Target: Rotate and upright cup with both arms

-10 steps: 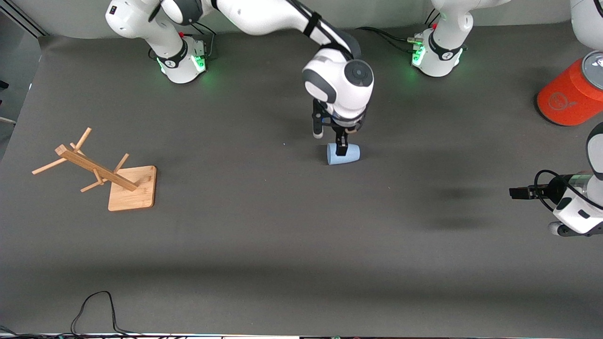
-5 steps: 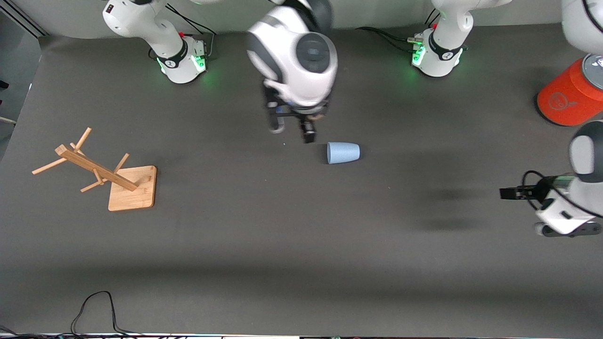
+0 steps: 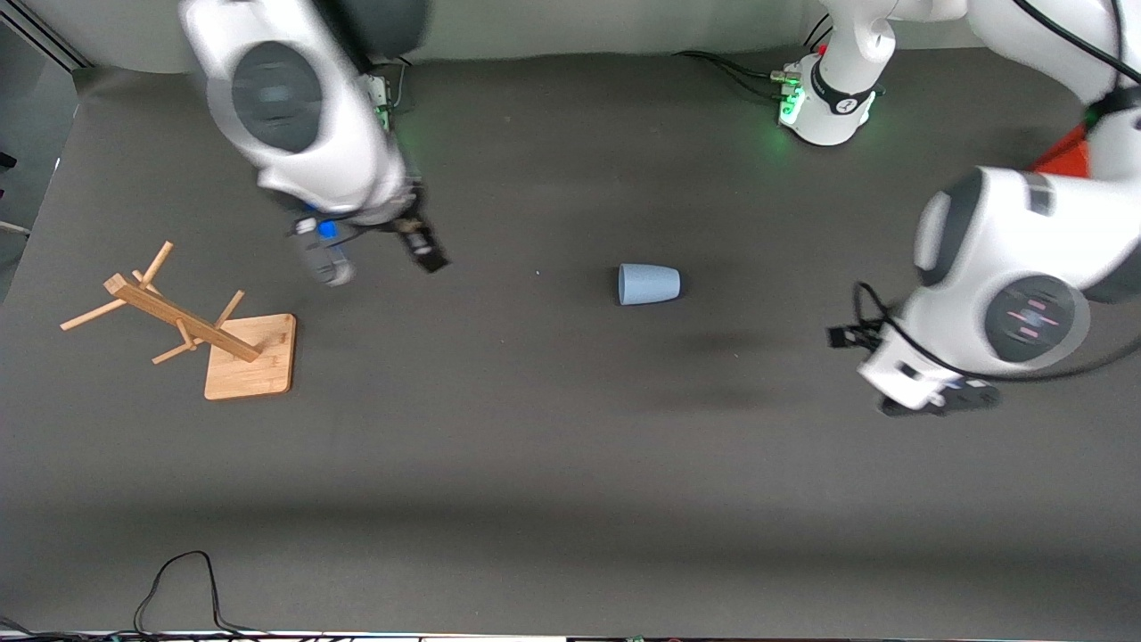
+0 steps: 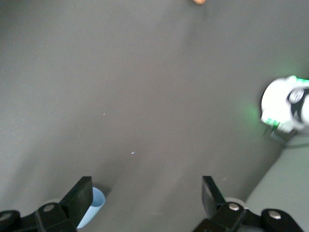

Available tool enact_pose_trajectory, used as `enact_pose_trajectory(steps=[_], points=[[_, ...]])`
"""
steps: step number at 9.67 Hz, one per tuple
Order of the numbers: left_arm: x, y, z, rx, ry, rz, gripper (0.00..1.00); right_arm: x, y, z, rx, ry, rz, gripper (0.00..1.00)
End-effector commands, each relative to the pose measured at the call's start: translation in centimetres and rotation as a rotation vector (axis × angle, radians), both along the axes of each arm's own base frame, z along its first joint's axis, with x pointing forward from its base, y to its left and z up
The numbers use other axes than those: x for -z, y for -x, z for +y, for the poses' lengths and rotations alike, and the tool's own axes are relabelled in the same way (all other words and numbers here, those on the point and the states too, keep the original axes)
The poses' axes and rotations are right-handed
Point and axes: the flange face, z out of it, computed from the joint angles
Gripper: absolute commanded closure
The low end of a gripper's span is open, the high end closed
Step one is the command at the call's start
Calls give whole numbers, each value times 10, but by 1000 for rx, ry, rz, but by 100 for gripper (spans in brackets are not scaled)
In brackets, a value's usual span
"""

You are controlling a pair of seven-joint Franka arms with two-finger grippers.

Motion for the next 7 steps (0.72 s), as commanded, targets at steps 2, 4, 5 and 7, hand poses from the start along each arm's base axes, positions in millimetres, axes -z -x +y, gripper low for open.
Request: enact_pose_trajectory(steps=[2, 4, 5, 7], points=[[37, 64, -160, 35, -230, -100, 0, -27, -1, -139, -186, -140, 4, 0], [97, 86, -243, 192, -352, -125, 0, -31, -3, -210, -371, -187, -35, 0], [118, 86, -269, 229, -366, -131, 1, -31, -5, -234, -462, -200, -62, 0], [150, 99, -293, 392, -379, -103, 6, -26, 1, -272, -614, -194, -132, 0]])
